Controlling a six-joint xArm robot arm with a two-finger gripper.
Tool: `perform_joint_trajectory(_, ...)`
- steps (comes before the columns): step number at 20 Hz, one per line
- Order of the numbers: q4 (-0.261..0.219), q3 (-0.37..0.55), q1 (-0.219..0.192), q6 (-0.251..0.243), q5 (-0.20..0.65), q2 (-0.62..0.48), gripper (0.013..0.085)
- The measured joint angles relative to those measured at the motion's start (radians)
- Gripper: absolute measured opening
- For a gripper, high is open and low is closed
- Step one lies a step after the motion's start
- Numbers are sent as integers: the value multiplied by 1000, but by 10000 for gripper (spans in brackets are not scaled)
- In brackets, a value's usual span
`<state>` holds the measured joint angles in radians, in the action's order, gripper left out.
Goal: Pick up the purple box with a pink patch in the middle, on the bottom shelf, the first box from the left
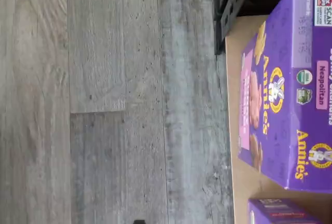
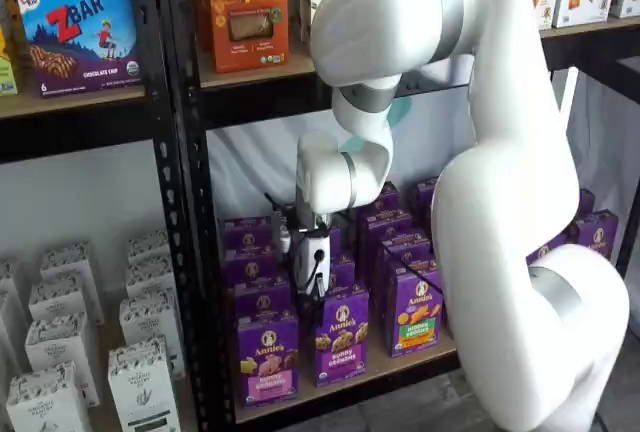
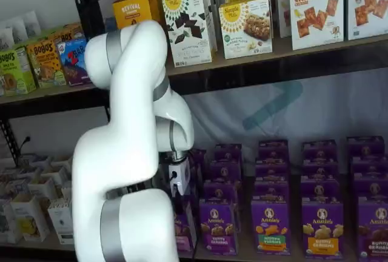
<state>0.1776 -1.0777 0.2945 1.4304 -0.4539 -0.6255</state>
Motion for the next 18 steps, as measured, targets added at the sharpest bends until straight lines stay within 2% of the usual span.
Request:
perform_joint_trajectory(3, 37, -17, 7, 25, -32, -11, 850)
perform_joint_trajectory(6, 43, -24, 19, 20, -28, -25, 850)
perform_joint_trajectory(9, 70, -32, 31, 35, -10, -40, 850)
perform_joint_trajectory(15, 156, -59, 47, 98, 48, -77, 850)
perform_joint_trajectory(18, 167, -89, 49, 105, 51, -100, 850)
